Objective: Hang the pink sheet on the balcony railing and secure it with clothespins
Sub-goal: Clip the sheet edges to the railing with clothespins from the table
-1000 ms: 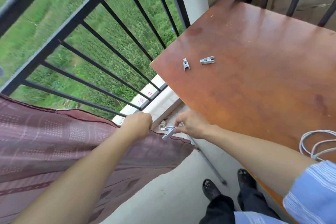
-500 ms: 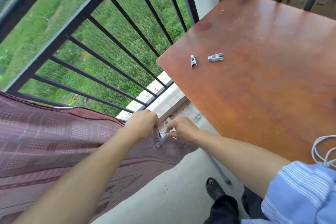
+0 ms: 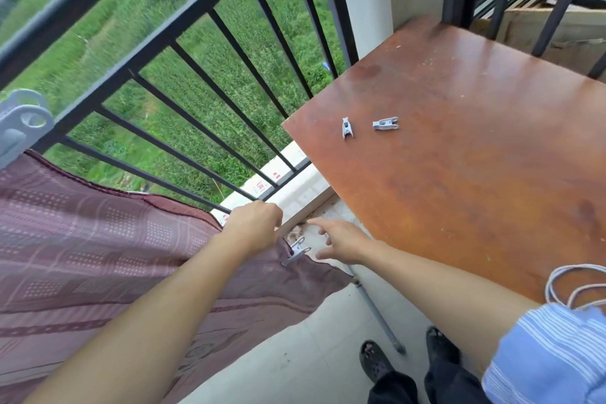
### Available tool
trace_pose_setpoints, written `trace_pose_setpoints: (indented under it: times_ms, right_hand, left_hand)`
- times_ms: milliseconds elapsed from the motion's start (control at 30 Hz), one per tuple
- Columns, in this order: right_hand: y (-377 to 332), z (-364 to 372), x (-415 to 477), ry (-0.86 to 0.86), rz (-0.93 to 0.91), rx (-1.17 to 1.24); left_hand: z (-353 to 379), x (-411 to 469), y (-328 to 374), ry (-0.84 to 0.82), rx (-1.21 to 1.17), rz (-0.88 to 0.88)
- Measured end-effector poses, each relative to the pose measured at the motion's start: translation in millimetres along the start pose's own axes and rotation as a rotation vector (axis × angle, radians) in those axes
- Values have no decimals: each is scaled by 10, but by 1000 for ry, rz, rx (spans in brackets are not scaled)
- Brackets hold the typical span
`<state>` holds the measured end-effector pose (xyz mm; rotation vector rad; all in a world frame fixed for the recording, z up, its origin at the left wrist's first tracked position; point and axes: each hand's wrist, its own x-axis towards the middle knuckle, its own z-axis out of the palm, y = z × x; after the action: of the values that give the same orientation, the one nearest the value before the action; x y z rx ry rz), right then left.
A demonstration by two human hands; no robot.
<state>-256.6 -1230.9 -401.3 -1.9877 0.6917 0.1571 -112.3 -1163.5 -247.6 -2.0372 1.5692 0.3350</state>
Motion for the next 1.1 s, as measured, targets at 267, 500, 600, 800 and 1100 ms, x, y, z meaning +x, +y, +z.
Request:
trace_pose_setpoints:
  times_ms: [267, 500, 600, 800, 1100]
  right_hand:
    - [437, -773, -375, 184, 356, -176]
    - [639, -1177, -511, 317, 479, -232]
    - [750, -1317, -432, 327, 514, -251]
    - [1114, -1786, 163, 342, 523, -289]
    - [1723, -2184, 1302, 513, 387, -336]
  left_hand:
    - [-194, 158, 179, 150, -158, 17]
    - [-212, 589, 468, 219, -322, 76]
    - [-198, 890, 581, 162, -421, 42]
    - [-164, 1831, 646, 108, -533, -79]
    - [38, 3419, 766, 161, -687, -315]
